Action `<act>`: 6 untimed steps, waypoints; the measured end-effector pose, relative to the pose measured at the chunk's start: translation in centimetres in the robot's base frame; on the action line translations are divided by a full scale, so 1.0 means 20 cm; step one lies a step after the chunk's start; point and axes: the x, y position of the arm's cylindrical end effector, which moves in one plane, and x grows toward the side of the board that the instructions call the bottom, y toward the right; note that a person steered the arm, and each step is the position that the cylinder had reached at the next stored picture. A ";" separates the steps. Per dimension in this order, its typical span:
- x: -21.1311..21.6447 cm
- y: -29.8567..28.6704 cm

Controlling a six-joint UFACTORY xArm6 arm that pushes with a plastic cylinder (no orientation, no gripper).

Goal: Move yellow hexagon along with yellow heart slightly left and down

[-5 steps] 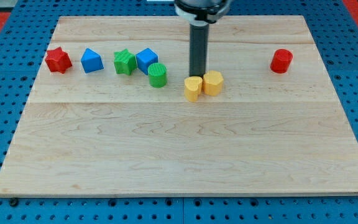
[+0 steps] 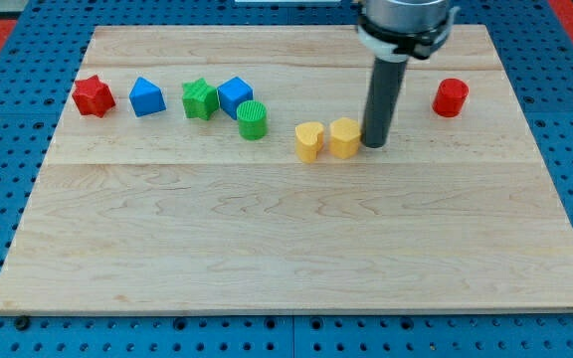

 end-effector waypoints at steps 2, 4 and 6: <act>-0.09 0.01; -0.05 -0.29; -0.04 -0.49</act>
